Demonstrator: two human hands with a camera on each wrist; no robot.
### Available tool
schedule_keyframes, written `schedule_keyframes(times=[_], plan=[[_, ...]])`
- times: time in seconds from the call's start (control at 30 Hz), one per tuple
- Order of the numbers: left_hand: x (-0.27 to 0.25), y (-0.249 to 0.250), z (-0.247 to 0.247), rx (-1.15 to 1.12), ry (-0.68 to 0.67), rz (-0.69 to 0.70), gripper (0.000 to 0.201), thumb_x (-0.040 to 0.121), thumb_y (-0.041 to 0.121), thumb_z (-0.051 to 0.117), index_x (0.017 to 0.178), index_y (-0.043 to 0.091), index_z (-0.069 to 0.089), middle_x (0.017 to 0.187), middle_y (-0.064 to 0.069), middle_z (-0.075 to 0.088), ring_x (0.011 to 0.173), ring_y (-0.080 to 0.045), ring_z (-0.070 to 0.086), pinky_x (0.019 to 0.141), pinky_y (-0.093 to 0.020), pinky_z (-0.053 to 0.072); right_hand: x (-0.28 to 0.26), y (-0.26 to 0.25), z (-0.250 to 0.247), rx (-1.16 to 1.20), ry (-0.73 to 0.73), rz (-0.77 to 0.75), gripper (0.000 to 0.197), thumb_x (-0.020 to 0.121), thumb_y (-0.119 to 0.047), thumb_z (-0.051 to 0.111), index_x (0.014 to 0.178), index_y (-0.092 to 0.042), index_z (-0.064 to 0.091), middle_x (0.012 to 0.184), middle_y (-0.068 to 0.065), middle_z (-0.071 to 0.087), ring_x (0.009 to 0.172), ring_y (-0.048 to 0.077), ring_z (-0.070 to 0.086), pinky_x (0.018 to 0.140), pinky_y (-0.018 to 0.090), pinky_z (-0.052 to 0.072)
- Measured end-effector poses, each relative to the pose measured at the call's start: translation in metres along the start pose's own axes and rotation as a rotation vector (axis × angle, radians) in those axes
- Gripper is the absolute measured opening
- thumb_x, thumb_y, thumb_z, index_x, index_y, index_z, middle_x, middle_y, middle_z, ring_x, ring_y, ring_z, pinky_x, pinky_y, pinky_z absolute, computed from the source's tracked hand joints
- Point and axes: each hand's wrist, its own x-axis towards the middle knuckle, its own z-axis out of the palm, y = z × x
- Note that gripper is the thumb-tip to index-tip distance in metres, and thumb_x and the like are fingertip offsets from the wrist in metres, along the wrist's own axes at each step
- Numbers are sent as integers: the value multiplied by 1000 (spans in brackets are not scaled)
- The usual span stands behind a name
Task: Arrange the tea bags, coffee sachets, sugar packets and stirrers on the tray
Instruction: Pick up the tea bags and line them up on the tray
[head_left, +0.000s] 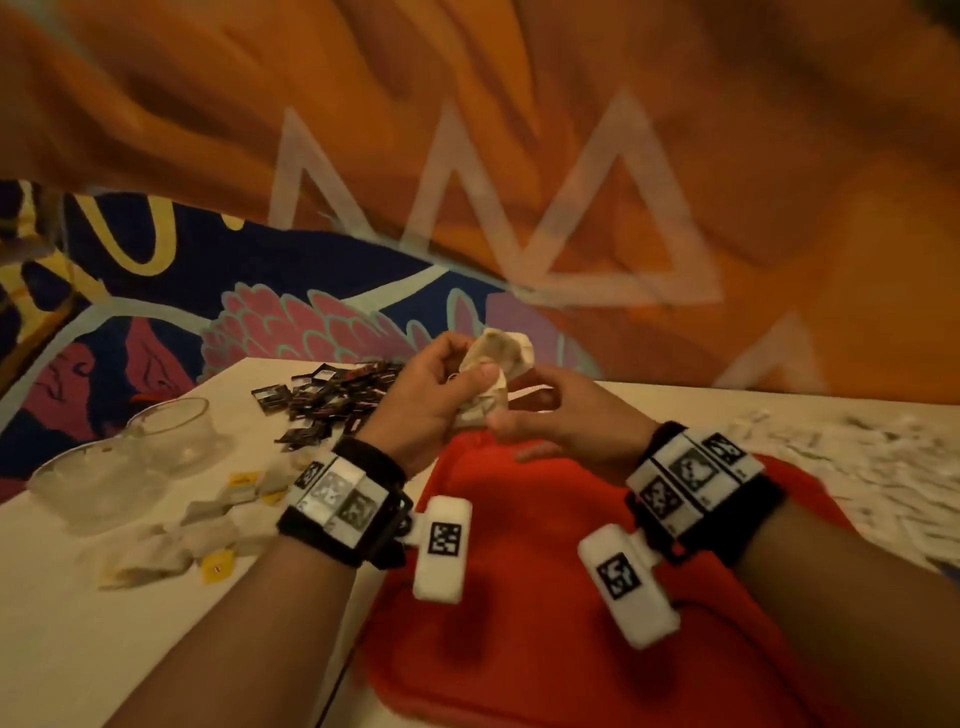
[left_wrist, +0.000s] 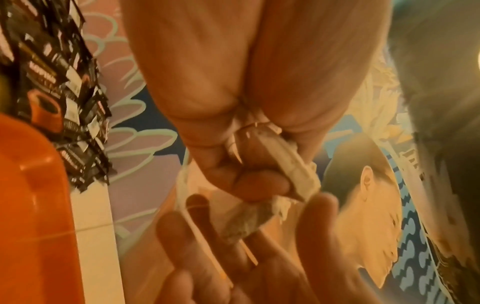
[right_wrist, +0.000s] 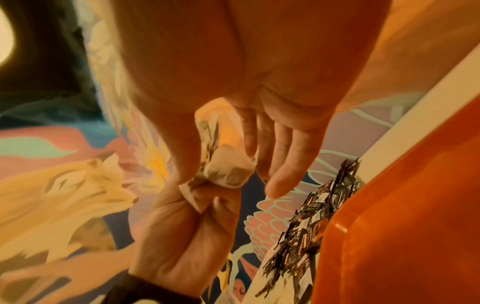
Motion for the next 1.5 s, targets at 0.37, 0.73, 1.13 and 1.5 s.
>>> schedule_keyframes(times=[0.37,0.73,1.13,1.5], plan=[[2,-41,39,-329,65,-171,31,101,-3,35,100,8,64,86,-11,60,60,-14,50,45,-22,42,-13,27,-9,149,352,-42,30,83,8,70,96,-16,59,85,8,61,71,20,62,57,26,52],[4,-50,33,-403,130,-391,33,96,40,57,75,15,57,64,0,51,47,-11,48,29,-15,20,-14,46,-15,26,411,-197,40,76,7,75,88,-21,50,91,10,66,65,20,56,56,34,47],[-9,-45,38,-119,117,-175,16,101,11,51,94,-2,57,68,-12,52,40,-6,44,34,-16,31,-17,51,-14,-104,487,-324,33,82,3,69,91,-29,66,95,-3,71,82,12,67,70,28,53],[-16,-45,35,178,173,108,11,91,10,68,93,-1,71,57,12,62,45,3,50,44,-8,35,-17,56,-9,-143,419,-266,10,81,-15,79,88,-19,73,80,4,74,73,22,72,74,41,60]])
